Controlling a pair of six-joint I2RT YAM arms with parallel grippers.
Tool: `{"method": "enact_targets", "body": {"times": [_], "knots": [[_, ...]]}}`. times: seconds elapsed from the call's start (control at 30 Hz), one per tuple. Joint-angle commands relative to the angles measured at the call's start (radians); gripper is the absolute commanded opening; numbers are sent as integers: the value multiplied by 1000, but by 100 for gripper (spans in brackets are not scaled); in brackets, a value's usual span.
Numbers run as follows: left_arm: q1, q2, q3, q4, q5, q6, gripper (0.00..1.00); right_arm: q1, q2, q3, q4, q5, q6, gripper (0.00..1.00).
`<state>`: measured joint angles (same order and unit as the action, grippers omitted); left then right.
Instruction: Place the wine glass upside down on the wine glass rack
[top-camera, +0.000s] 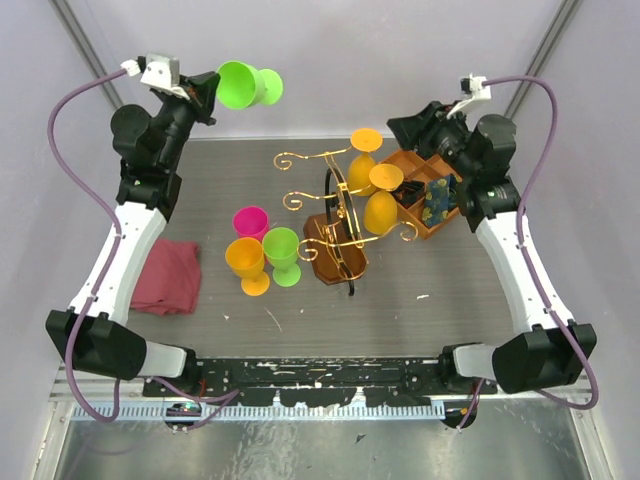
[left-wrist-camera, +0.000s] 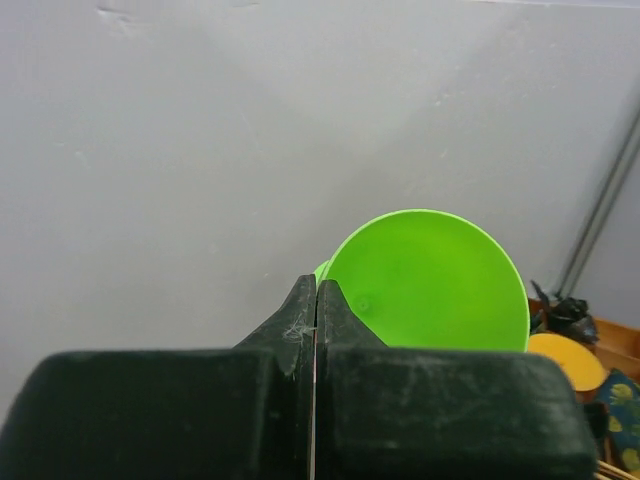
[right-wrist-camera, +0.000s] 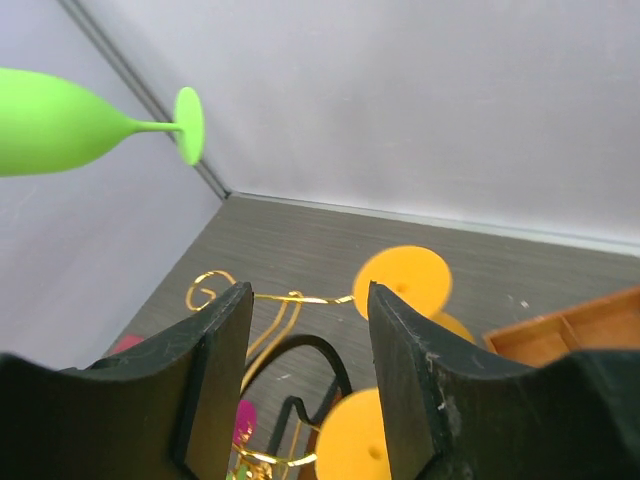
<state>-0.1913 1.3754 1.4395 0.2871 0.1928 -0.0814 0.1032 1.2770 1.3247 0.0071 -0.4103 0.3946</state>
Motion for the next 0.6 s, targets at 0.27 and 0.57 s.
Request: {"method": "enact_targets", "body": {"times": [0.27,0.57], "knots": [[-69,-13,-35,176,122,-189,0,94,121,86,368,-73,107,56],[-113,-42,-96,177,192,-214,0,111,199,77,536,-97,229,57]]}}
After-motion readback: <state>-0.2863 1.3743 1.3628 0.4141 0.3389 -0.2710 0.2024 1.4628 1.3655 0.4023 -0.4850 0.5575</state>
